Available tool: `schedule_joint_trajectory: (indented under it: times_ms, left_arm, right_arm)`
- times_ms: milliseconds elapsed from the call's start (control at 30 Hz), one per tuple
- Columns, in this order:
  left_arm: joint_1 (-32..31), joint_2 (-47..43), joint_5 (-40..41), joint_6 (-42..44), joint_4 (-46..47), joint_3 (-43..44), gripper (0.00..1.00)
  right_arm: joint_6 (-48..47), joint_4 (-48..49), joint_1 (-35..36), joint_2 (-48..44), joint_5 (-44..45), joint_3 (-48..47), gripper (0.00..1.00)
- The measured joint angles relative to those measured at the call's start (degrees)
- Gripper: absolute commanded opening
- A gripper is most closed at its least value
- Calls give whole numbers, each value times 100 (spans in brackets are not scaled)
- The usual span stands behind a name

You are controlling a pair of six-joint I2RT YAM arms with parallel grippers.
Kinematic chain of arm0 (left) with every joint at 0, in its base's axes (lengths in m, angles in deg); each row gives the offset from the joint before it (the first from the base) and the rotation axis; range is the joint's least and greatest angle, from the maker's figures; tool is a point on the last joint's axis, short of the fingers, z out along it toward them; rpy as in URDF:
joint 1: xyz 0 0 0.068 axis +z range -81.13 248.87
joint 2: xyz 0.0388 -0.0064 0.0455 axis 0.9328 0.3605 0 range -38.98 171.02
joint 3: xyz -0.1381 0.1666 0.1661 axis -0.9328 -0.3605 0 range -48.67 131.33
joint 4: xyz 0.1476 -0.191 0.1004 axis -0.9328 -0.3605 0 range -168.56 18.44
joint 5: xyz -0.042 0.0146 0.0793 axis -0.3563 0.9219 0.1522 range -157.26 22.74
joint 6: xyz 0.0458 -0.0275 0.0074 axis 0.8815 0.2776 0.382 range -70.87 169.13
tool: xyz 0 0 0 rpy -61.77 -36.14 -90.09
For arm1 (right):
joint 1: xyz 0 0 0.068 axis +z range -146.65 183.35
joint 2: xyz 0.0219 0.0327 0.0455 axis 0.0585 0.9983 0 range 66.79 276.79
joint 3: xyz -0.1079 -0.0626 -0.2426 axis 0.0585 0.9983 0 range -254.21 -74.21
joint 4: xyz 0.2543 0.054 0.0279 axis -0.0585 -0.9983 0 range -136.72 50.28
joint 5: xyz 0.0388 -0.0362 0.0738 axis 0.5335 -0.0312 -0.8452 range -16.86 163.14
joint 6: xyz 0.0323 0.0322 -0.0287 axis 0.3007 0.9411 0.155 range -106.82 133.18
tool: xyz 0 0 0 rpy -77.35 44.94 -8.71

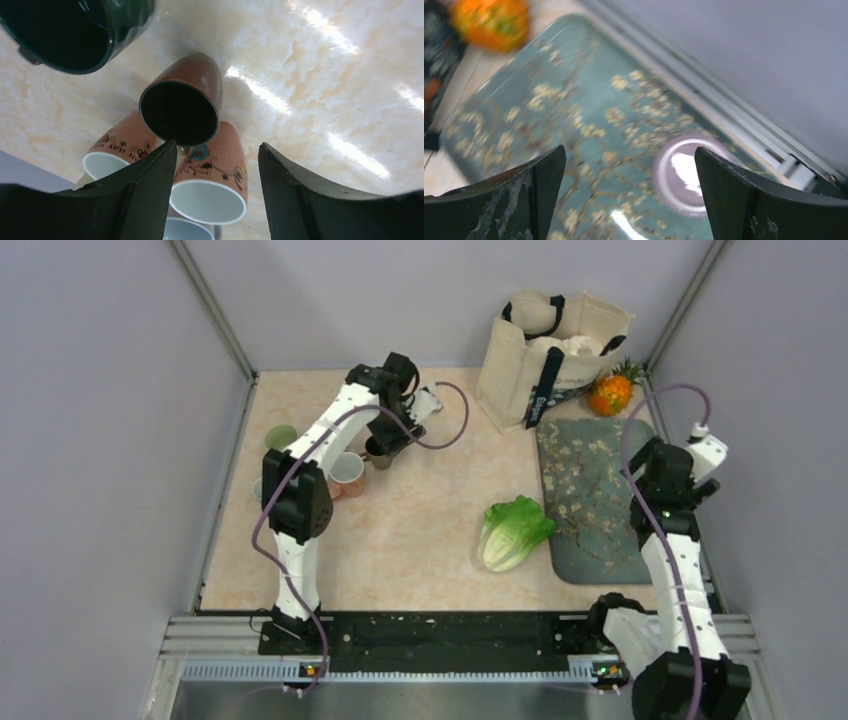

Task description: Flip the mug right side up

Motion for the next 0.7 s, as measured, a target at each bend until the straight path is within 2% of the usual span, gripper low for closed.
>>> schedule_joint_trajectory:
  times_ms: [167, 367, 500, 700]
  left_arm:
    - [-2, -929, -632, -157, 0, -293, 68]
    - [-2, -1987, -1056, -260, 17, -1117, 68]
    - [-2, -2227, -1121, -264, 33, -1432, 68]
    - [-2, -2234, -1121, -269, 105, -1556, 69]
  right_arm:
    - [396, 675, -1565, -306, -236, 651, 99]
    - [678, 1001, -2769, 376, -844, 741, 99]
    - [968, 1145, -3139, 525, -1419, 841, 98]
    - [1425, 1198, -3178, 352, -2275, 1355, 96]
